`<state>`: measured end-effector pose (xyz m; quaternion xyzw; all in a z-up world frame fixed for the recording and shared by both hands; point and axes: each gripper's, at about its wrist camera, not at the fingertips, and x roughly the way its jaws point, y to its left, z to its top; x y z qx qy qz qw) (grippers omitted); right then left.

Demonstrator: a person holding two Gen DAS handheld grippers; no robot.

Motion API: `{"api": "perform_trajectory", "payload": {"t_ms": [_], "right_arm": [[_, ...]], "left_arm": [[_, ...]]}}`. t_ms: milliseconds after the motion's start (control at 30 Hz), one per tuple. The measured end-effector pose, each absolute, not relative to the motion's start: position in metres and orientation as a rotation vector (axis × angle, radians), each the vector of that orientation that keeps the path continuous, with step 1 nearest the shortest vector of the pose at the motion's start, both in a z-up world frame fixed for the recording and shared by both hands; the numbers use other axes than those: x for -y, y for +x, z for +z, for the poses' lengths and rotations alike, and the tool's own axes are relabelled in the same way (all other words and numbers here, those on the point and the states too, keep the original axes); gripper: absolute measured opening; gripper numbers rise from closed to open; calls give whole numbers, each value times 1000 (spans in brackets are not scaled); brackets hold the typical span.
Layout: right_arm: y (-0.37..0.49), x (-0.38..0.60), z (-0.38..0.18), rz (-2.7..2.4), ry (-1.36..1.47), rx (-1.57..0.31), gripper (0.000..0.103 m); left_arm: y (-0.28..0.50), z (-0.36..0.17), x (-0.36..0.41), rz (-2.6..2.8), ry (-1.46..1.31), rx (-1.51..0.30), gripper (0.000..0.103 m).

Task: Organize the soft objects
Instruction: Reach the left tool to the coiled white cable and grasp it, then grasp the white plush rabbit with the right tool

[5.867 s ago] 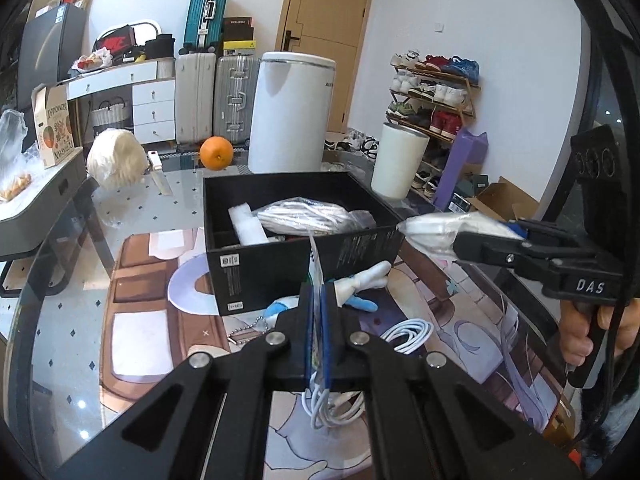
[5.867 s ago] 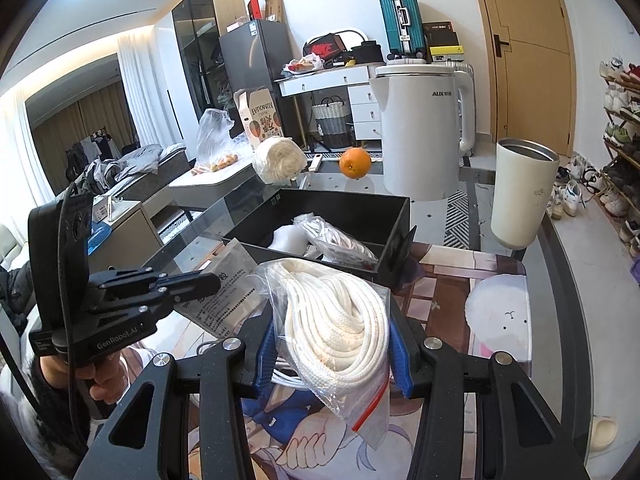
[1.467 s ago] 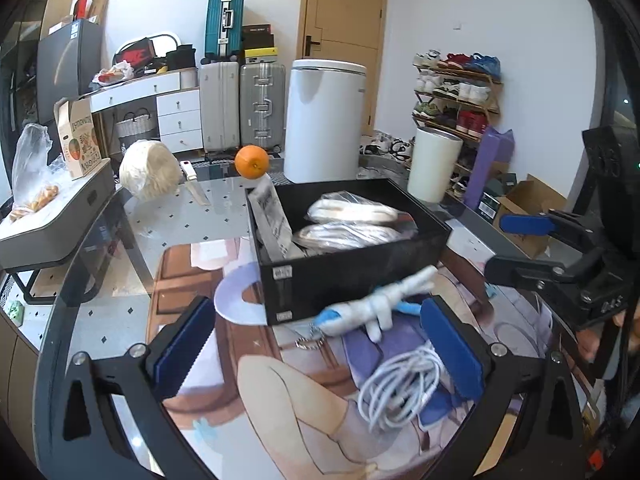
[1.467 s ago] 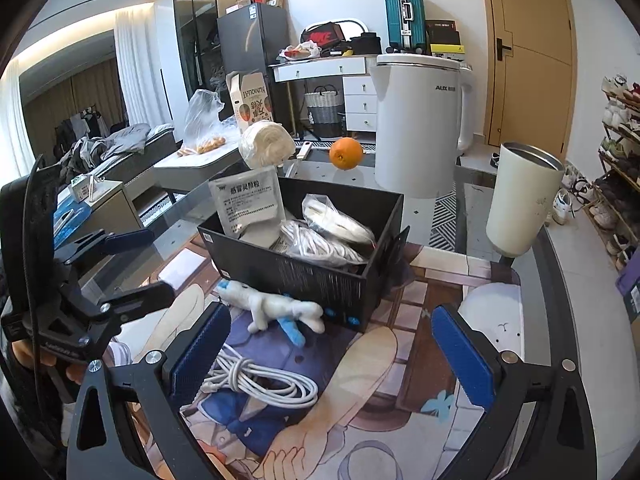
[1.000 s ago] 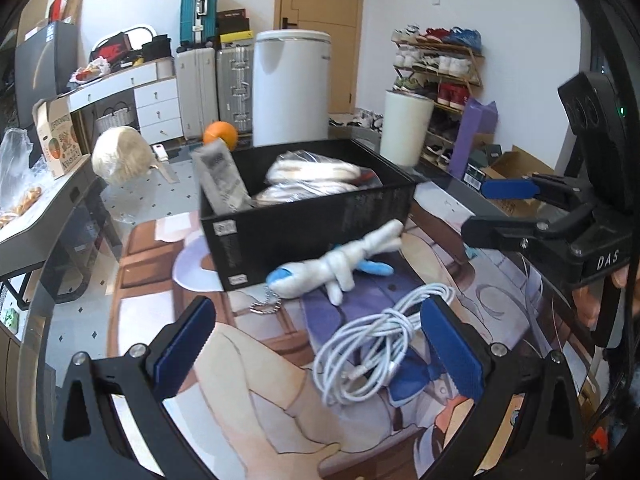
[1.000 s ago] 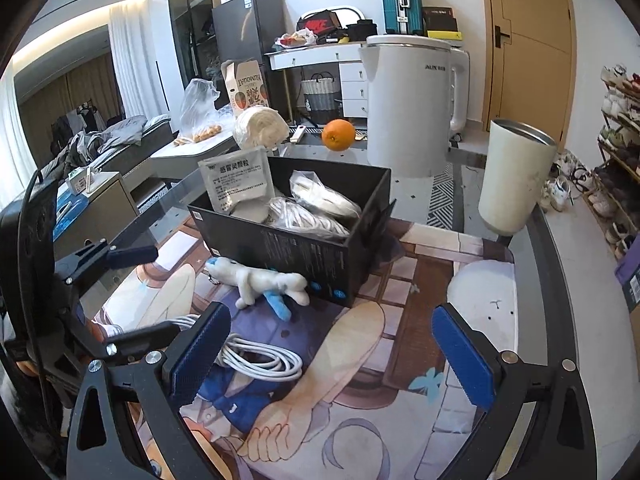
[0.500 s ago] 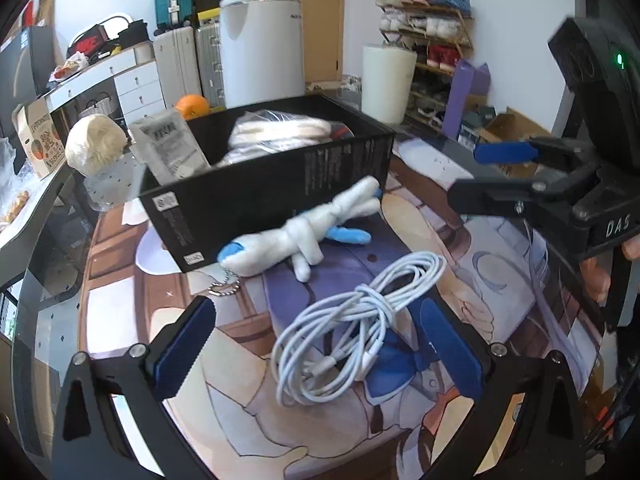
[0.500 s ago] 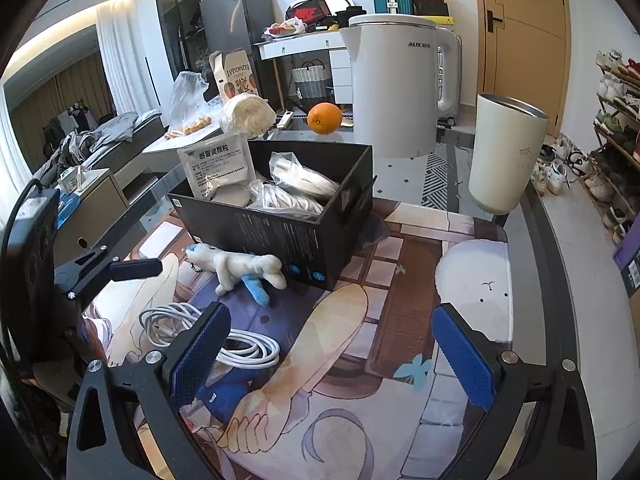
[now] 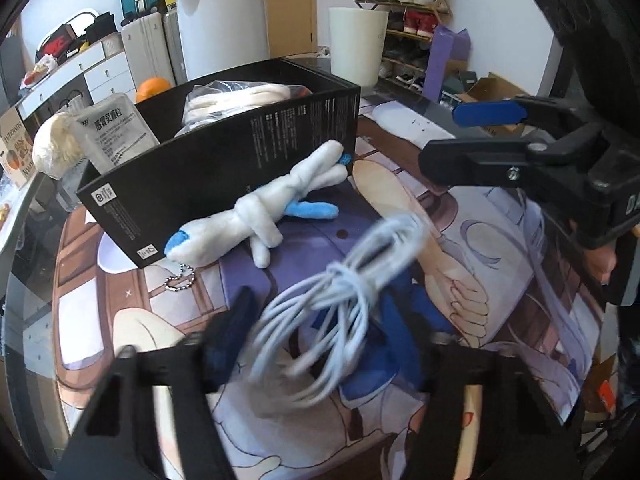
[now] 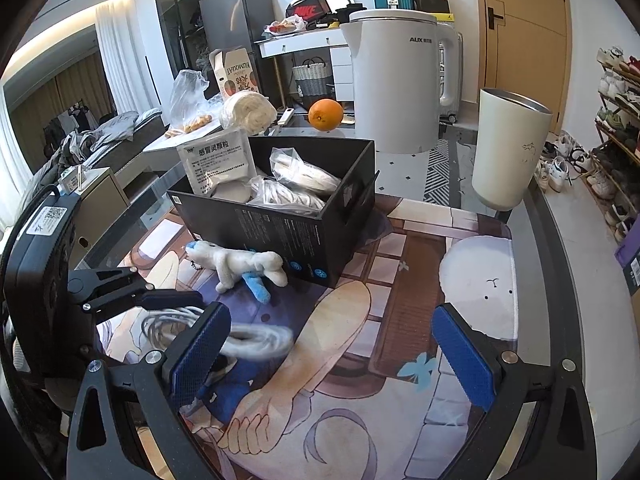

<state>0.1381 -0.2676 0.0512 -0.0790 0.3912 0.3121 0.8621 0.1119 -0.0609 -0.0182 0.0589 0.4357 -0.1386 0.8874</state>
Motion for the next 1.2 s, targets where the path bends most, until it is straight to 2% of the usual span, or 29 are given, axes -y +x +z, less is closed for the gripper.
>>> {"api": "perform_trajectory", "payload": {"t_ms": [67,167,267,700,767,1200], "right_arm": [[138,268,51,655,-165,-822,102],[139,267,50,654,-166,-823,102],[139,266,49,659,-162,-825,102],[137,255,45,677,-152,-819,102],[138,253,44,679,-146,-822,102],[135,238,36,691,-153,-841,102]], "left_arm": [[111,-16,60,-297,114,-899,42],[108,-13,59,-323,98,-886,40],[102,-10,58,-324,102,-866,33],[74,-7,36,-314,80,-830,31],[69,-7,29,-303,71,-822,28],[52,-10,-3,-248,25,-802,28]]}}
